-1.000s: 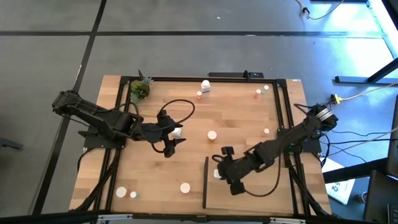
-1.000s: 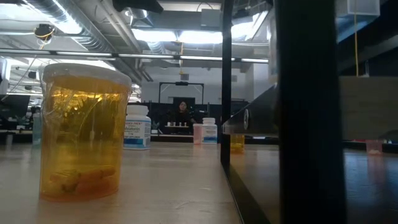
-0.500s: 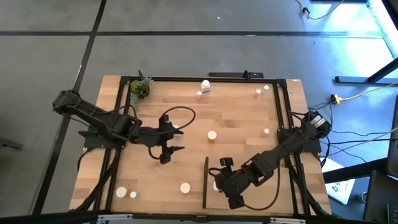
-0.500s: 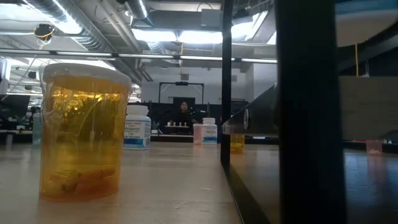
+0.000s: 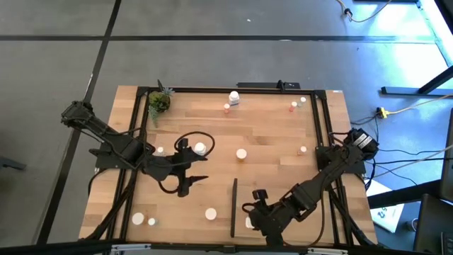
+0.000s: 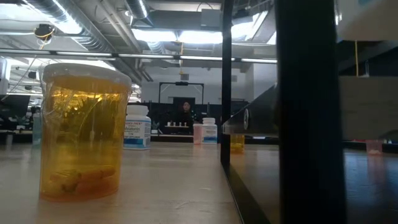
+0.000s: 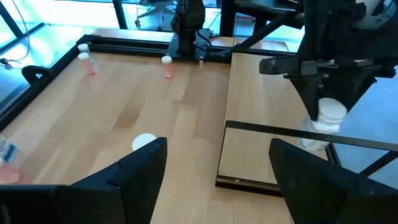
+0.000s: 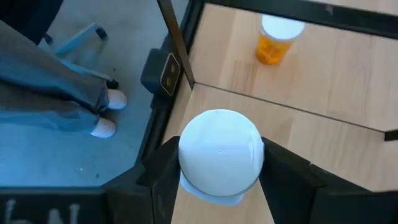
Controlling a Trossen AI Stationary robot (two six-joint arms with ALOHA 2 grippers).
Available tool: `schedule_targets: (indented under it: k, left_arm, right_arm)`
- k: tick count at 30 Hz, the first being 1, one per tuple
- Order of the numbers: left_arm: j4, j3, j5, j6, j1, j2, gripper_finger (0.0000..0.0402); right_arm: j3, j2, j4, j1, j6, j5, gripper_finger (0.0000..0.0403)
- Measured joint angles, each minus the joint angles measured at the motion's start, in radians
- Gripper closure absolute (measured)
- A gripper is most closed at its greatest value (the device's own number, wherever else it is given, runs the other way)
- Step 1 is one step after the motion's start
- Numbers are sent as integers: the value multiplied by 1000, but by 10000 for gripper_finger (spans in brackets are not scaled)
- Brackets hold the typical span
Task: Pick and place medicine bottles onto shelf by color
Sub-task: Put the middle white pill bottle on the shelf
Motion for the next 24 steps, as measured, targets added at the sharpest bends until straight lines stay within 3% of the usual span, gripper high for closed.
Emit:
schedule_targets:
  k: [21,24]
  left_arm:
    - [-2,0,-1,7,0,0,124]
    - [-2,0,40,16,0,0,124]
  right_arm:
    - [-105,8,162,6,31,29,211]
    - [-105,8,168,6,31,29,211]
